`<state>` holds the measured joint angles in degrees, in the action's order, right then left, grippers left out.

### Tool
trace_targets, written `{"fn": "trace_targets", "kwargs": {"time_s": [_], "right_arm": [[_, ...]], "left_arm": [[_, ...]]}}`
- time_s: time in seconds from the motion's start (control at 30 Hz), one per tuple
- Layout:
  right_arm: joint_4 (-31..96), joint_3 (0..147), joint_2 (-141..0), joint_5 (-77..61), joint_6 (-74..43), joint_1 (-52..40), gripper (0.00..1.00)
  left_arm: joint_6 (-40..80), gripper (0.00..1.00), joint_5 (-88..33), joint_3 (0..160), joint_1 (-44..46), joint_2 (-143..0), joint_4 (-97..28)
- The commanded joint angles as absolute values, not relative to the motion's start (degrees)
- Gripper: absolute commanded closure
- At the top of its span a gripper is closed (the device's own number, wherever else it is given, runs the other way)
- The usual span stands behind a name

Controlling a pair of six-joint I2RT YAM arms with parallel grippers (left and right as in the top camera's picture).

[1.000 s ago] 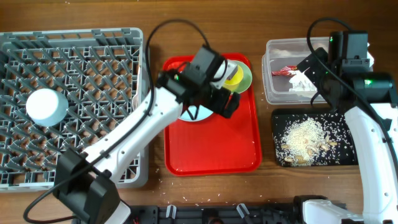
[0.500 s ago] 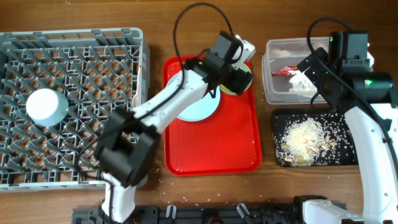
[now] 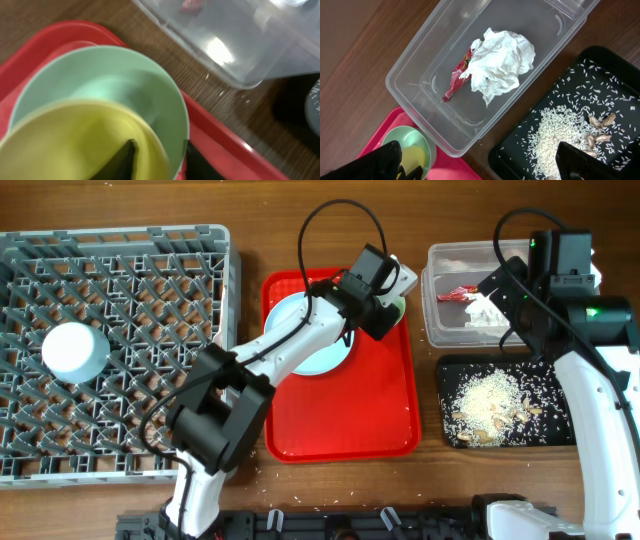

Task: Sort waste into correct bins and load items into the dishwasher rack
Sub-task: 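Release the bowl and reach the left gripper to the yellow cup, then grasp the yellow cup and carry it over the rack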

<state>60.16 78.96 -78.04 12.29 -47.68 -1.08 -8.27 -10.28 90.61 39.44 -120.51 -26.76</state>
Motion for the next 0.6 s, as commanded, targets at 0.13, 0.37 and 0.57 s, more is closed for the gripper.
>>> {"fn": "trace_targets", "kwargs": {"time_s": [0.13,0.37,0.57], "right_arm": [[60.05,79.59,-77.47,13.52,-48.10,-1.04,0.00],[60.07,79.59,-77.45,13.52,-48.10,-1.04,0.00],[60.07,79.59,-77.45,13.54,-48.10,-1.04,0.00]], "left_arm": [[-7.88,0.91,-10.15,90.89,39.53,-118.56,-25.71],[-0.34,0.96,-9.89,90.87,39.31,-107.46,-31.18],[11.11,0.96,-9.06,90.87,30.30,-95.33,-40.21]]}}
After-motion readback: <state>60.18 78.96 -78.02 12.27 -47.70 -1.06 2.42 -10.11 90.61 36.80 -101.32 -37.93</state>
